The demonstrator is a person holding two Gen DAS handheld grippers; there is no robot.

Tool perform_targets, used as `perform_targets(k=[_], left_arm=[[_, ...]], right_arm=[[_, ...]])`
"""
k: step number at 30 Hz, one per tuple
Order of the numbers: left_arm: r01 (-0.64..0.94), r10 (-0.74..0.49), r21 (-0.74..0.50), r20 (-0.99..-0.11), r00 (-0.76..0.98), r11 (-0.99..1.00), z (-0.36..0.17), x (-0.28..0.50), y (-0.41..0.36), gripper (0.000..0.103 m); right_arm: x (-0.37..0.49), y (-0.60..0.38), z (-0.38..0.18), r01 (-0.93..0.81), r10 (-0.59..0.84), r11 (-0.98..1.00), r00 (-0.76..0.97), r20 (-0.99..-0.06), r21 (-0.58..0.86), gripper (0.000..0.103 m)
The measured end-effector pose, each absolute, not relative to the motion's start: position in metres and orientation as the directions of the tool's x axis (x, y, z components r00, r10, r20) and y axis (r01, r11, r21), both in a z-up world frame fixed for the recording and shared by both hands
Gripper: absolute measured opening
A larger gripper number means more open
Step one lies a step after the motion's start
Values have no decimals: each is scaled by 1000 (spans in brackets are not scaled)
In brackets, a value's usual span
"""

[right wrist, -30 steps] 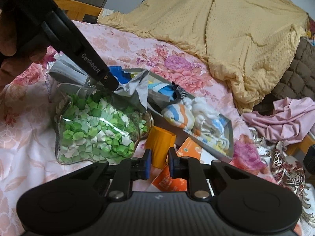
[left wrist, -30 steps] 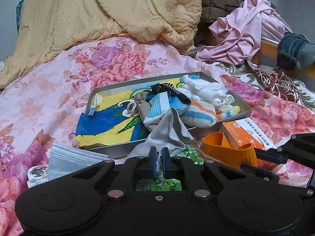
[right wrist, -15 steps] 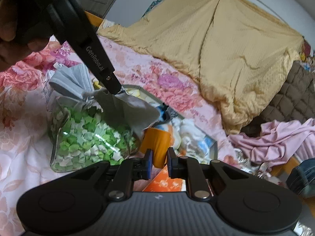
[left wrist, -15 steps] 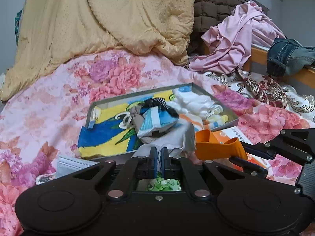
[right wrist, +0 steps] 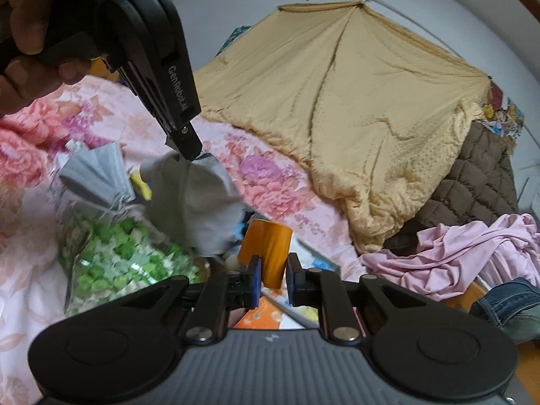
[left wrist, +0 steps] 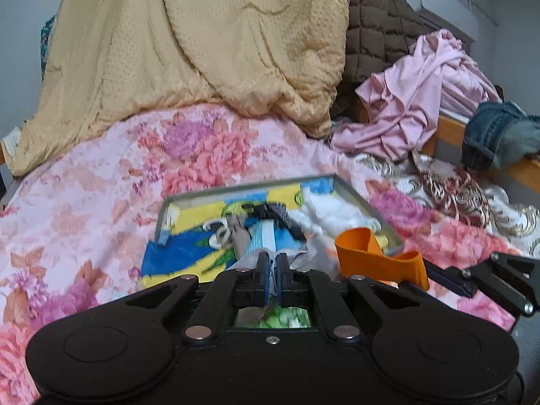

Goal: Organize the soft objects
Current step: 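Carry the grey cloth with the left tool while the right tool carries the orange cup to the tray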

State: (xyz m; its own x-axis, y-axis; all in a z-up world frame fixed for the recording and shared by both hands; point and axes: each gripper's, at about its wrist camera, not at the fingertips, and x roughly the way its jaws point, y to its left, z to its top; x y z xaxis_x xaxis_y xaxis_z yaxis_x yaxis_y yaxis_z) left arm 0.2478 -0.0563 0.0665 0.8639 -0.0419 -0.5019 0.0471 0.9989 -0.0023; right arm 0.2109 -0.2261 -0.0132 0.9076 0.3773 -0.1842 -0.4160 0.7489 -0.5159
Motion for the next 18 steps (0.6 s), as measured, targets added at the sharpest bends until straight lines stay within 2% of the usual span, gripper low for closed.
perform_targets(k=[10,18], left_arm=[[0,-14,-35,-417,909,999,92,281,-44,3],[-133,109,-46,-346,932,990,92,333,-31,3]], right_arm=[[249,-216,0,-374,359,791,925,-127,-484,16],[306,-194,5,-361,365,800,927,-88,-479,17]])
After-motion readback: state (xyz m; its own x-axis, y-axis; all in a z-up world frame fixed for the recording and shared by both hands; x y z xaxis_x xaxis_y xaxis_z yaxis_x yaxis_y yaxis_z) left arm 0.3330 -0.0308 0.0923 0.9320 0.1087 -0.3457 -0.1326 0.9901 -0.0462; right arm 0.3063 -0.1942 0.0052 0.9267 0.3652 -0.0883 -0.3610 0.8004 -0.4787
